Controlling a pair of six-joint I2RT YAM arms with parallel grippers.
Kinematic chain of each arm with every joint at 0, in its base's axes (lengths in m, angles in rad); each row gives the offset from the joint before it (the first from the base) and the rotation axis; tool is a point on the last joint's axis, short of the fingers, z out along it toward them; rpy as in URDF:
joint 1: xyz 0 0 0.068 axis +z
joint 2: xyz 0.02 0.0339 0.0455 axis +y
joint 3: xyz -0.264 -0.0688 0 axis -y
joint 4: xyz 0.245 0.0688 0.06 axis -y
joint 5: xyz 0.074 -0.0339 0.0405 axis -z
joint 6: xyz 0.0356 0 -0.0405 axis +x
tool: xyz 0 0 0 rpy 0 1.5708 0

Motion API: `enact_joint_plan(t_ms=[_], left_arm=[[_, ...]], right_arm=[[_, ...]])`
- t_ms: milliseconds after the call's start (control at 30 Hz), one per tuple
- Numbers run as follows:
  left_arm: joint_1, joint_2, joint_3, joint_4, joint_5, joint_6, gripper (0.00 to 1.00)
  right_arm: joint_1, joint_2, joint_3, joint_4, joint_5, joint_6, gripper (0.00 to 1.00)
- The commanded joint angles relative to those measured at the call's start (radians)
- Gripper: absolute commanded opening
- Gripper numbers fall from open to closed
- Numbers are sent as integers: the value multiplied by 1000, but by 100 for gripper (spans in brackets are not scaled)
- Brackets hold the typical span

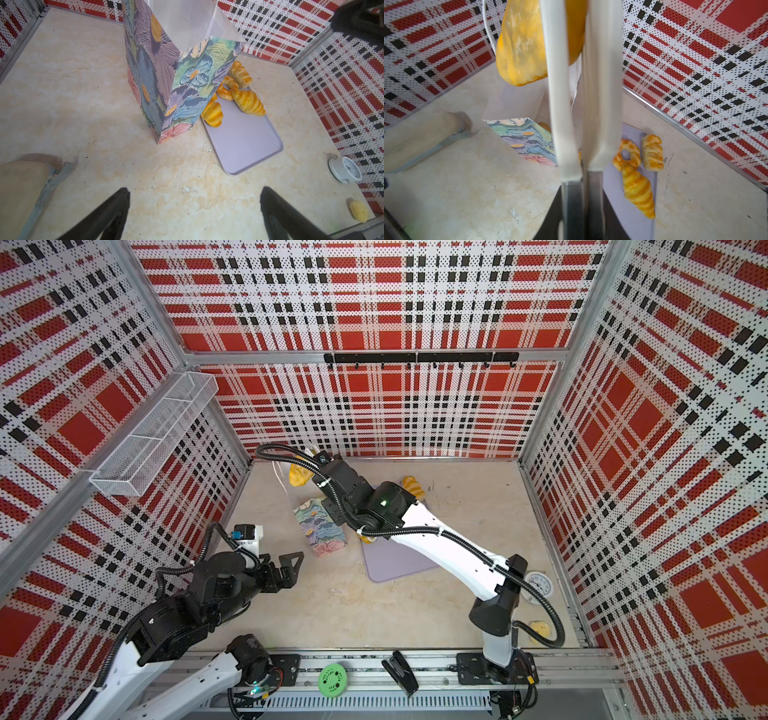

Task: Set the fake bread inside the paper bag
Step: 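Lift the orange loaf with the tongs and carry it over the floral bag, then open the tongs with the right gripper to drop the loaf into the bag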

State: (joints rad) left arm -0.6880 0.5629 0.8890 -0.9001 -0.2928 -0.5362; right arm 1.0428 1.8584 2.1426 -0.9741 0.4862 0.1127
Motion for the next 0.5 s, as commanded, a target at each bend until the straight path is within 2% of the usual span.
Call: enact_joint_plan(t_ms=[0, 467], left_arm=[[17, -1, 7, -6, 25, 17, 99], [38, 11, -19, 22, 64, 7, 99]], right_arm=[[5, 17, 62, 16, 123, -39, 24], [37, 150, 174, -3, 176, -92, 28]])
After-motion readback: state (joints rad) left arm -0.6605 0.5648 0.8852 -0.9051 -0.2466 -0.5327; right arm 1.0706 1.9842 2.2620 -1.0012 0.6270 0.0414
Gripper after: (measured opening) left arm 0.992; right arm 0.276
